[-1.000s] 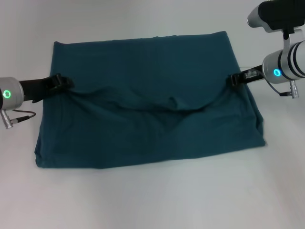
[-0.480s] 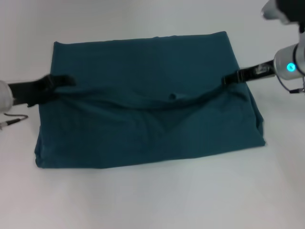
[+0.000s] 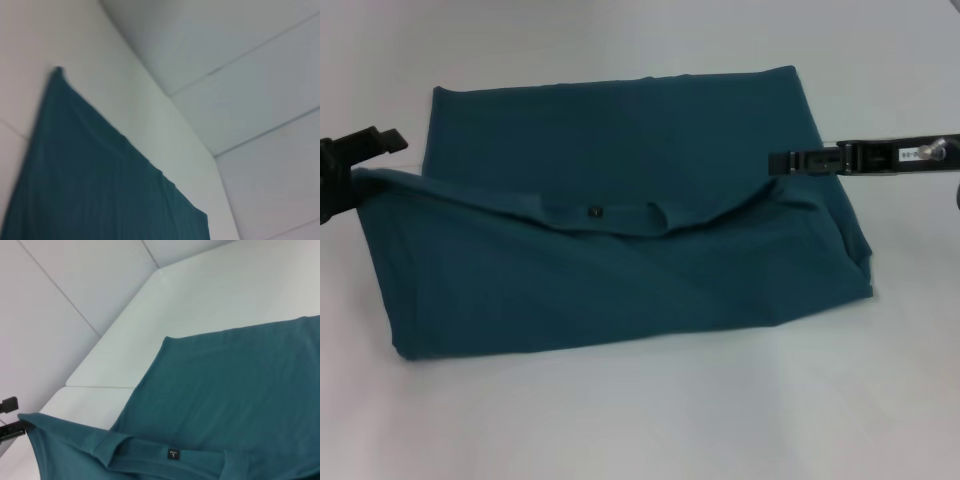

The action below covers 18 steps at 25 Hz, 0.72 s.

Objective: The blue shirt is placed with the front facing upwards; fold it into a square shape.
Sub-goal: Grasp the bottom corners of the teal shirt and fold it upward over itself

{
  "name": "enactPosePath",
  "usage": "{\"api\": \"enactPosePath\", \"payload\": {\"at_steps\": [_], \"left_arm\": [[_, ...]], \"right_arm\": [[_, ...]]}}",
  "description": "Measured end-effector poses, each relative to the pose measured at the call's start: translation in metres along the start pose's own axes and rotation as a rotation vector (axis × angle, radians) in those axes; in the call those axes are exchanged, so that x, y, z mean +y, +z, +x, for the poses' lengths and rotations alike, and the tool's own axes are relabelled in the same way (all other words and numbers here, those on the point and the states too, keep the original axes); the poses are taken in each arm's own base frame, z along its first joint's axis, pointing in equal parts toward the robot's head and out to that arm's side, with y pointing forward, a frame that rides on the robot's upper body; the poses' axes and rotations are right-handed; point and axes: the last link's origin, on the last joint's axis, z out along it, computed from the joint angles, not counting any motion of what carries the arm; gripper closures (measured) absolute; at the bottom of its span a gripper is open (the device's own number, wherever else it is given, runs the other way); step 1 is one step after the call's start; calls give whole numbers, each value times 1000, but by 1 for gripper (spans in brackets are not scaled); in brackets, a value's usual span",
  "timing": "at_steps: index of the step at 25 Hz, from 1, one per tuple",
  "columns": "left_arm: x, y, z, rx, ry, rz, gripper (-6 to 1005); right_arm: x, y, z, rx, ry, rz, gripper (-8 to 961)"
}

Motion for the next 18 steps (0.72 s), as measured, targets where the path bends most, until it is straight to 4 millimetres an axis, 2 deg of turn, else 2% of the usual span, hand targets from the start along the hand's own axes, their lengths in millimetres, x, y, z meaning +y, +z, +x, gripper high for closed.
{"api": "enactPosePath", "payload": {"at_steps": [4, 11, 18], "left_arm": [[6, 11, -4, -41, 23, -2, 263], [23, 48, -13, -104, 73, 6, 266], [46, 80, -2, -77, 141, 21, 266]], "right_arm": [[-2, -3, 2, 2, -2, 2, 23], [-3, -1, 4, 8, 1, -1, 22], [-10, 0, 13, 9, 25, 5, 22]]}}
